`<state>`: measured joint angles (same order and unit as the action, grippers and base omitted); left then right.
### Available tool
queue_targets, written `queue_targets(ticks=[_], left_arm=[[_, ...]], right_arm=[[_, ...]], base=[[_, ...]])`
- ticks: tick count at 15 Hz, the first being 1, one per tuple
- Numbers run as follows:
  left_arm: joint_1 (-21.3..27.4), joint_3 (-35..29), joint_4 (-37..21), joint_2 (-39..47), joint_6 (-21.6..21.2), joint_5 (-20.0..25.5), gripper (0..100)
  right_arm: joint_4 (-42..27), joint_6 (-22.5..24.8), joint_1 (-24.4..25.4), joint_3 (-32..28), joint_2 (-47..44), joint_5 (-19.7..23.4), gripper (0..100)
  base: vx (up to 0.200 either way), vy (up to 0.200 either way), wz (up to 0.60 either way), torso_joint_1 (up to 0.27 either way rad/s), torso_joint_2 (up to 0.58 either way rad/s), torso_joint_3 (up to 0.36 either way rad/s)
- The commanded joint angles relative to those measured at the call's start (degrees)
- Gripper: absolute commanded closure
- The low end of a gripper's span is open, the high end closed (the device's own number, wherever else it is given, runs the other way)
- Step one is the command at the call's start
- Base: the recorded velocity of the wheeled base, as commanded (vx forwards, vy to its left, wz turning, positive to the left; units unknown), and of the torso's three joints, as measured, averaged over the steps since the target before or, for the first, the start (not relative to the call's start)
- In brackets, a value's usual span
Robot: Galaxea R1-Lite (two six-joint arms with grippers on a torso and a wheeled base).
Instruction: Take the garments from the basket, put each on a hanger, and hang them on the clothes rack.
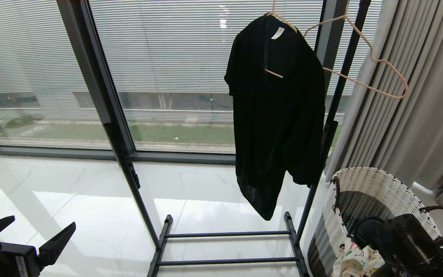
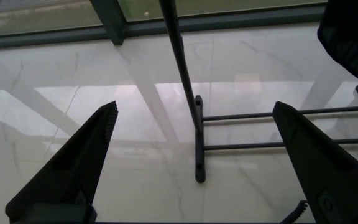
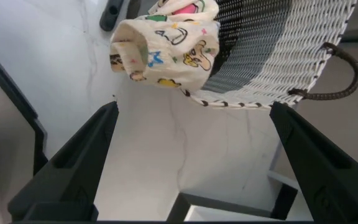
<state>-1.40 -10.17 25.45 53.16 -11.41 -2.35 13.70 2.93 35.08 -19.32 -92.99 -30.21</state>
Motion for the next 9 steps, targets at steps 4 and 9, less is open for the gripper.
queue_targets(ticks=[4, 9], left_arm=[[0.0, 1.5, 0.0, -0.8, -0.1, 0.0, 0], [0.0, 2.4, 0.0, -1.0, -0.1, -0.1, 0]], right_arm=[[6.4, -1.7, -4.1, -1.9, -15.1, -0.9, 0], [7.8, -1.5, -7.0, -5.6, -18.2, -0.9, 0]], base=[[0.0, 0.0, 0.0, 0.0, 0.0, 0.0], [0.0, 0.0, 0.0, 0.0, 0.0, 0.0]])
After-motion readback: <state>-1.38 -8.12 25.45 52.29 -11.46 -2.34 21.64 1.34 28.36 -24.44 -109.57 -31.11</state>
